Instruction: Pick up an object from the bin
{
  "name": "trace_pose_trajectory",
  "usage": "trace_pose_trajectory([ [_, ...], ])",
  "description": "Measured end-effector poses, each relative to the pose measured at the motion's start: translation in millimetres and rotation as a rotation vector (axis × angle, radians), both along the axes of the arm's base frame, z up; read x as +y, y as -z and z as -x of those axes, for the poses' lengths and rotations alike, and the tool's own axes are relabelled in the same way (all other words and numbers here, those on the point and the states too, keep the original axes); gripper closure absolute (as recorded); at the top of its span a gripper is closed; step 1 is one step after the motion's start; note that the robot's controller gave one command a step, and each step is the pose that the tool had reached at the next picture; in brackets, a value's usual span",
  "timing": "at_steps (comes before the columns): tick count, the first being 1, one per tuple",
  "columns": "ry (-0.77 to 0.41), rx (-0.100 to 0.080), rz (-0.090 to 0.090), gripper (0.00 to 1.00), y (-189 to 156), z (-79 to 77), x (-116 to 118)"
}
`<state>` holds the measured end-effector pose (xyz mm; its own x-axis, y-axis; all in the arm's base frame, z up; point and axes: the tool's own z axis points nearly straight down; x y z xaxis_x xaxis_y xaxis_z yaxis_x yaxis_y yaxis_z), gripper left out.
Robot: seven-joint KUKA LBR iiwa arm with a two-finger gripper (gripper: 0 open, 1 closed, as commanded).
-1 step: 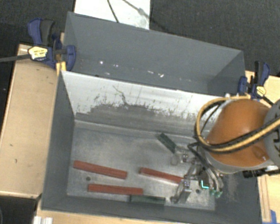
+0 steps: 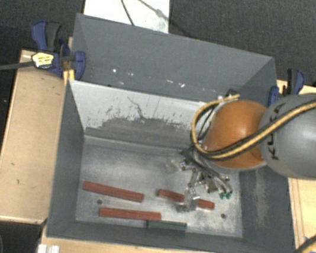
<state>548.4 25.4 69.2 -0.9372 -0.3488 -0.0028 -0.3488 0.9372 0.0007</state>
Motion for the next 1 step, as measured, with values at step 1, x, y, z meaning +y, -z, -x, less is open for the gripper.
trace_pose_trajectory([
  [1, 0.004, -0.002, 0.000, 1.00, -1.5, -0.6, -0.5],
])
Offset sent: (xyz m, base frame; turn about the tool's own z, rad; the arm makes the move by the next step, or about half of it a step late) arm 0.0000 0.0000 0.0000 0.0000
